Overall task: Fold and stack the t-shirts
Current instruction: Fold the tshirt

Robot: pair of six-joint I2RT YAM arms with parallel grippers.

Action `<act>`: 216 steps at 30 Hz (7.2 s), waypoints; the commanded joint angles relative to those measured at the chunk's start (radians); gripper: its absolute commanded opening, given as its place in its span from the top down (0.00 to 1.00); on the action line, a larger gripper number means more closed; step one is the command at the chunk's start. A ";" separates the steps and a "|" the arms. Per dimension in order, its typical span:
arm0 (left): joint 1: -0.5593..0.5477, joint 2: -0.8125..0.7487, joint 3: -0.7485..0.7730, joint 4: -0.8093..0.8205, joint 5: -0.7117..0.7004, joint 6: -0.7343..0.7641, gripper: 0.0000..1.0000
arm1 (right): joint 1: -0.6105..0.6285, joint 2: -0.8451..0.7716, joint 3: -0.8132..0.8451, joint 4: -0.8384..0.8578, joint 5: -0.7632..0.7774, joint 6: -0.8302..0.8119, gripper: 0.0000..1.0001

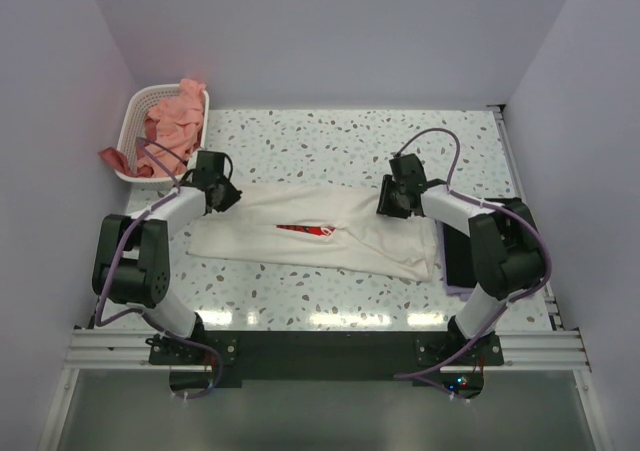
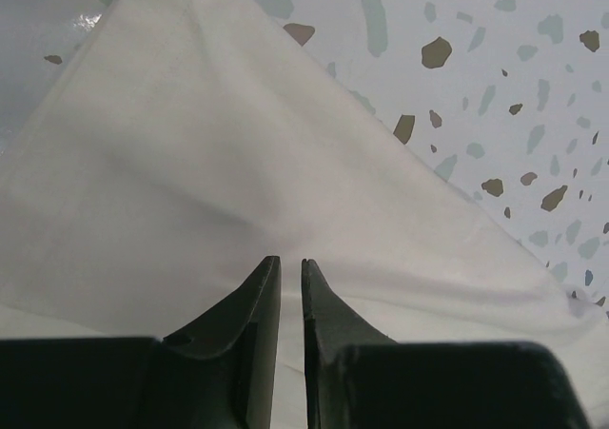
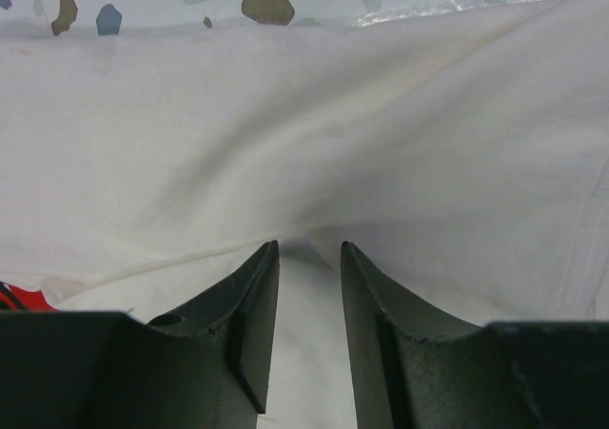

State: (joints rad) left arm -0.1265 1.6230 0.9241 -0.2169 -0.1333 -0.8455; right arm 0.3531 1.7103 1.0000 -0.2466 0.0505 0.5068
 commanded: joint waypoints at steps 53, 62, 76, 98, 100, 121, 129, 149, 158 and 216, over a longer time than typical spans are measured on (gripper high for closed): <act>-0.752 0.086 -0.073 -0.064 -0.163 0.070 0.86 | 0.015 0.377 0.498 -0.258 0.074 -0.052 0.57; -0.809 0.150 0.054 0.132 0.003 -0.141 0.77 | 0.017 0.710 0.960 -0.362 -0.034 -0.178 0.56; -0.699 -0.003 0.102 0.011 -0.034 0.046 0.69 | 0.018 0.620 1.229 -0.432 -0.049 -0.177 0.39; -0.616 -0.432 -0.373 -0.033 -0.009 0.043 0.73 | 0.027 0.722 1.072 -0.381 0.006 -0.163 0.62; -0.598 -0.442 -0.386 -0.027 0.012 0.048 0.72 | 0.018 0.768 1.179 -0.401 0.002 -0.177 0.62; -0.512 -0.443 -0.389 -0.009 0.209 0.180 0.60 | -0.020 0.722 1.421 -0.338 -0.158 -0.182 0.41; -0.525 -0.442 -0.358 -0.056 0.179 0.224 0.60 | 0.024 0.361 0.934 -0.347 -0.121 -0.119 0.42; -0.702 -0.385 -0.278 -0.208 -0.023 0.192 0.66 | 0.513 -0.440 -0.153 -0.279 0.103 0.093 0.51; -0.711 -0.377 -0.278 -0.210 -0.025 0.194 0.69 | 0.651 -0.468 -0.224 -0.303 0.132 0.173 0.53; -0.722 -0.620 -0.513 -0.253 -0.068 -0.082 1.00 | 0.715 -0.451 -0.414 -0.243 0.160 0.283 0.94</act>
State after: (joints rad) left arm -0.8570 1.0313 0.4423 -0.4614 -0.1909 -0.8730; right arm 1.0615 1.2839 0.6098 -0.5034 0.1917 0.7647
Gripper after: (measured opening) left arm 0.013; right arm 0.068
